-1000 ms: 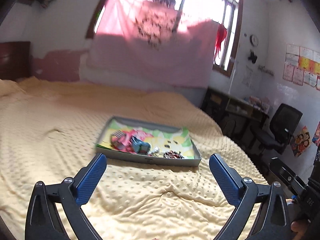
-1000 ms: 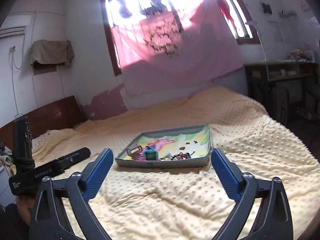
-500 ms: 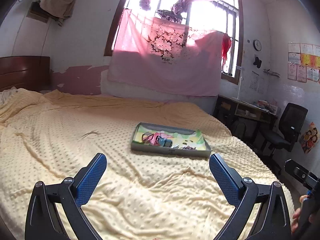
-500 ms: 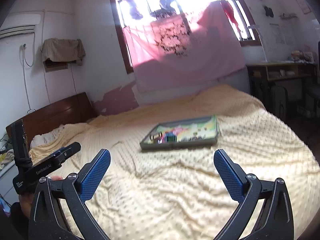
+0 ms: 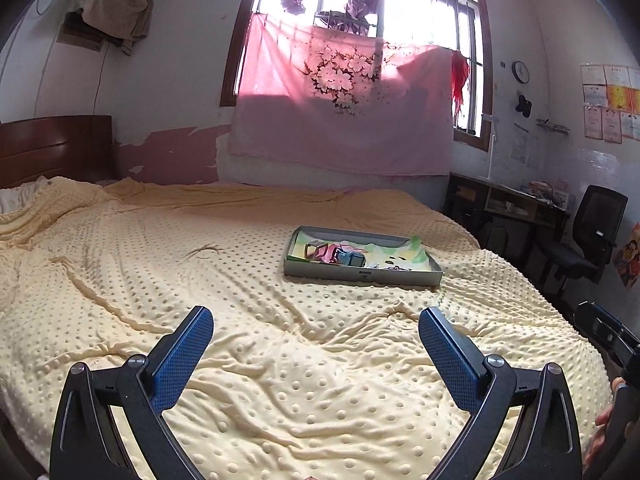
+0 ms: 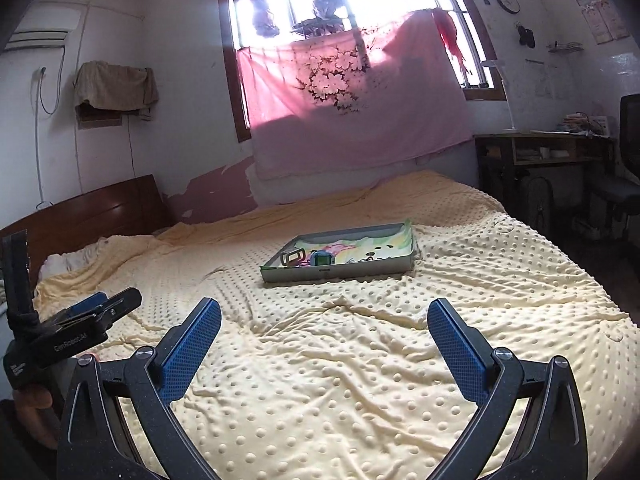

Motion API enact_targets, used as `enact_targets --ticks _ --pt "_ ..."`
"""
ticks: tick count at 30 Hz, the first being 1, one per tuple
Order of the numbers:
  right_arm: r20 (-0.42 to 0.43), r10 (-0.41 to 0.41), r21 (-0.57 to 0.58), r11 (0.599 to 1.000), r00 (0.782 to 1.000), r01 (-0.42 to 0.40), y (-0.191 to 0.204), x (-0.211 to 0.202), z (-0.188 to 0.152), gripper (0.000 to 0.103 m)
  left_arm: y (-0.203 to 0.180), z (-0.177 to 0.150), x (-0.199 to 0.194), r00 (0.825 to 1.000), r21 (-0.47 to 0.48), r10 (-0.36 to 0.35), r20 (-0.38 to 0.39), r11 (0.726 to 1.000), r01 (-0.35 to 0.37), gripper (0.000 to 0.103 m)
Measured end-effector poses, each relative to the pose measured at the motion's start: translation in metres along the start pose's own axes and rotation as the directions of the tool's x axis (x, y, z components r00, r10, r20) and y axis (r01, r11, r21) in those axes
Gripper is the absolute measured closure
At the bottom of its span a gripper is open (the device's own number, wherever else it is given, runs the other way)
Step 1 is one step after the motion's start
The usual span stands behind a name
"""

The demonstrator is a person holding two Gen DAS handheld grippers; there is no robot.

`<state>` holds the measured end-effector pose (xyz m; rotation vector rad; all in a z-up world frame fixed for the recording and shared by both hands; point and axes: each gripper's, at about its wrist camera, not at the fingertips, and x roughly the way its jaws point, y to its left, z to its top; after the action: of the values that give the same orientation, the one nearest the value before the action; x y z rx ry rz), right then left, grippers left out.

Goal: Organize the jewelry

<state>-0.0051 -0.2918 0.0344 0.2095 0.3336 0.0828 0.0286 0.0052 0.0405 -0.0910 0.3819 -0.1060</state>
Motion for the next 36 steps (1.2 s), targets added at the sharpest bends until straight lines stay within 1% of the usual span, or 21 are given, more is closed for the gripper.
enact_targets --ticks 17,36 --pt "-0.023 0.0 0.0 1.0 1.0 0.0 0.006 0.015 0.005 0.001 -0.001 0.002 0.004 1.0 0.021 0.011 0.01 1.0 -0.011 0.0" --pt "-0.018 0.003 -0.002 1.0 1.0 -0.003 0.007 0.017 0.006 0.001 0.0 0.001 0.001 1.0 0.028 0.014 0.018 1.0 -0.015 0.0"
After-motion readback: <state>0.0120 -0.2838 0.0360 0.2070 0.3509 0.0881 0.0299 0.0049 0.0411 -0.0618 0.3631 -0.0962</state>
